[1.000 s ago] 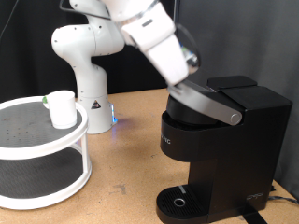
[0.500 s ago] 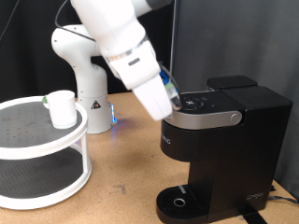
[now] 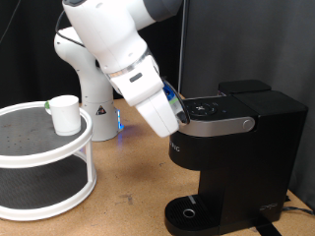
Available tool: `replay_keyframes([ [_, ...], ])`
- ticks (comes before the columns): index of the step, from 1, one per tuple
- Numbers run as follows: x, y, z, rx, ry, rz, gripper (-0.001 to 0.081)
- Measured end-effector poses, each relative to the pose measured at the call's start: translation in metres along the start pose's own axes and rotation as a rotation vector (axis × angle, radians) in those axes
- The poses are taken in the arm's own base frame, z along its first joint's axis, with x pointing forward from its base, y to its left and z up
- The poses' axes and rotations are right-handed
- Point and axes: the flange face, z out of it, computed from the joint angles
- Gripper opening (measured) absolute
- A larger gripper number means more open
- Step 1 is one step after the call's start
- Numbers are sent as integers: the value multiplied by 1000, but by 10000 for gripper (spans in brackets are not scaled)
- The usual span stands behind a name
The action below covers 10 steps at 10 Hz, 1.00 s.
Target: Make a cup of coffee with the keurig machine
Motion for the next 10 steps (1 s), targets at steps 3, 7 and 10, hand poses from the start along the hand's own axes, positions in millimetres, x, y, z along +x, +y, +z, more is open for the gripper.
replay_keyframes([
  [3, -6, -2, -9, 53, 51, -94, 0],
  [7, -7, -16, -50, 111, 191, -114, 0],
  [10, -8, -18, -51, 117, 204, -108, 0],
])
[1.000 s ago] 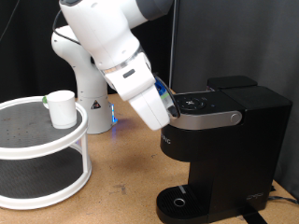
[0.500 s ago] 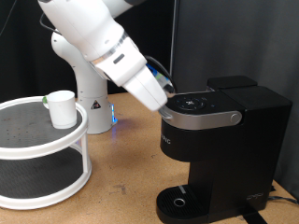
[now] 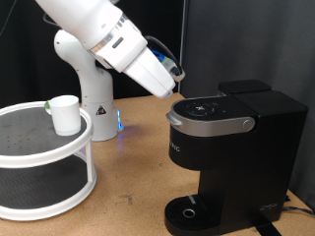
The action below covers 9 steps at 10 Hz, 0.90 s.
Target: Make a cup of coffee with the keurig machine
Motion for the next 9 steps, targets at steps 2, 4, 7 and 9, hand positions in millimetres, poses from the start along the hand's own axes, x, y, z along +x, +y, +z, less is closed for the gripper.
replay_keyframes([
  [2, -16, -6, 1, 69, -17, 19, 0],
  [4, -39, -13, -8, 115, -20, 43, 0],
  [7, -68, -28, -24, 144, -47, 29, 0],
  [9, -69, -28, -22, 152, -30, 46, 0],
])
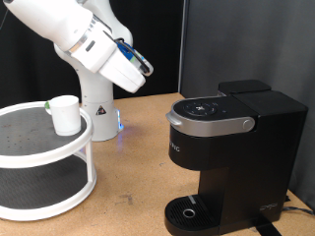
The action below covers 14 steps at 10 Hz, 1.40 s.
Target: Make a cup of coffee with the keurig machine
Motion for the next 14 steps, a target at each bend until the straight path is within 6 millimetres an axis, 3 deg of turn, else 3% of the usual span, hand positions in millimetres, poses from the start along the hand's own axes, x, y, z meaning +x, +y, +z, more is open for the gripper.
replay_keyframes([
  [4, -34, -10, -20, -50, 113, 183, 0],
  [6, -52, -24, -30, -96, 175, 232, 0],
  [10, -59, -17, -31, -147, 184, 189, 0],
  [14, -84, -23, -56, -178, 315, 128, 0],
])
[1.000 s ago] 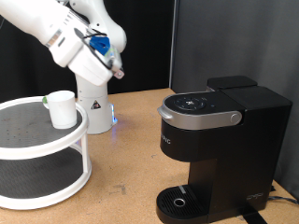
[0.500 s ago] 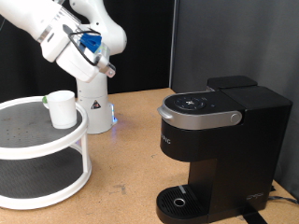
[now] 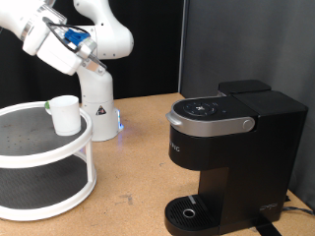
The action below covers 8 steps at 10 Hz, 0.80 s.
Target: Make a cup of coffee with the keurig machine
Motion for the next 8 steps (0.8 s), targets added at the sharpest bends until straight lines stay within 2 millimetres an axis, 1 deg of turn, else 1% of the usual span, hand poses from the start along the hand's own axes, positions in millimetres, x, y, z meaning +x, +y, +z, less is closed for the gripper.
replay_keyframes([
  [1, -3, -2, -7, 14, 15, 17, 0],
  [3, -9, -8, -13, 98, -59, 68, 0],
  [5, -10, -5, -12, 76, -42, 63, 0],
  [6, -15, -4, -13, 77, -27, 73, 0],
  [8, -33, -7, -28, 74, 25, 97, 0],
])
